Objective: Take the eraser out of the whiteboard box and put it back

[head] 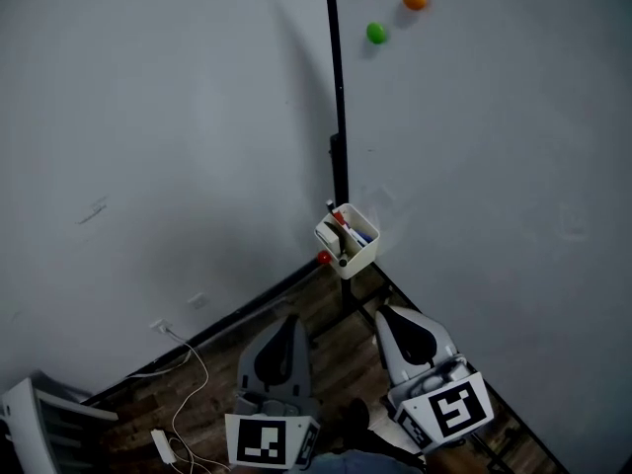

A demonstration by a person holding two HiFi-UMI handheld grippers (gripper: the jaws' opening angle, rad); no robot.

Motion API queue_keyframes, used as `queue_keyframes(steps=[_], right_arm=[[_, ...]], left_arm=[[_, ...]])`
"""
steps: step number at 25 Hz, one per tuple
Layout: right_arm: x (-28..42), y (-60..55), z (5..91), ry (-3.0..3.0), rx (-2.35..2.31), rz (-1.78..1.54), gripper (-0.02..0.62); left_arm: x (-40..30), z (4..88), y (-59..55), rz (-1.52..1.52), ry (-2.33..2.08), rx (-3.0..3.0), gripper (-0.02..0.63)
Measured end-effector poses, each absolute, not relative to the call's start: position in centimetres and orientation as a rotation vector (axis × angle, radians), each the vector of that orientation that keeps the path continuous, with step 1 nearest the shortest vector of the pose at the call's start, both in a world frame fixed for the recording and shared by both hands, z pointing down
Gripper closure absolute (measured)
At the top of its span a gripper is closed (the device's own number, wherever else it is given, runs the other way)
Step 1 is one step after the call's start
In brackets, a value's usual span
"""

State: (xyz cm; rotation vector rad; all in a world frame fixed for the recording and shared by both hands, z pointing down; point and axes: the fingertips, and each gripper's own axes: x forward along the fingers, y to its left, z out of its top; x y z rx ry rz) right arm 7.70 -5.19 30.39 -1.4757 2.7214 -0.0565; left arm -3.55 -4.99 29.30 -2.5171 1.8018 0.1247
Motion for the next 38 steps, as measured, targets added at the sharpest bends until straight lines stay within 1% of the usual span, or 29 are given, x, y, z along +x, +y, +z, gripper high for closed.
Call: queue_keyframes(steps=[10,17,26,28,30,31,38], right_arm=[[6.9,-11.0,30.1,2.793,-1.397,-0.047,0.592],[5.2,-14.9,30.7,2.837,-1.409,-0.043,0.584],[2.6,-21.3,33.5,2.921,-1.485,-0.09,0.568],[2.3,-22.3,34.4,2.951,-1.512,-0.106,0.548],[2.1,-23.4,35.2,2.987,-1.556,-0.113,0.477],[1.9,-23.9,35.6,3.005,-1.575,-0.12,0.462],[0.9,-25.8,39.4,3.163,-1.593,-0.24,0.445]], left_arm=[[-3.0,28.5,-9.5,0.134,1.835,-2.509,0.6],[-5.0,28.9,-13.0,0.162,1.865,-2.508,0.6],[-8.0,30.7,-20.1,0.176,1.85,-2.582,0.6],[-8.2,31.1,-21.6,0.177,1.841,-2.604,0.6],[-8.2,31.4,-22.9,0.177,1.826,-2.626,0.6],[-8.1,31.5,-23.5,0.177,1.817,-2.638,0.6],[-7.4,32.8,-26.7,0.162,1.771,-2.717,0.6]])
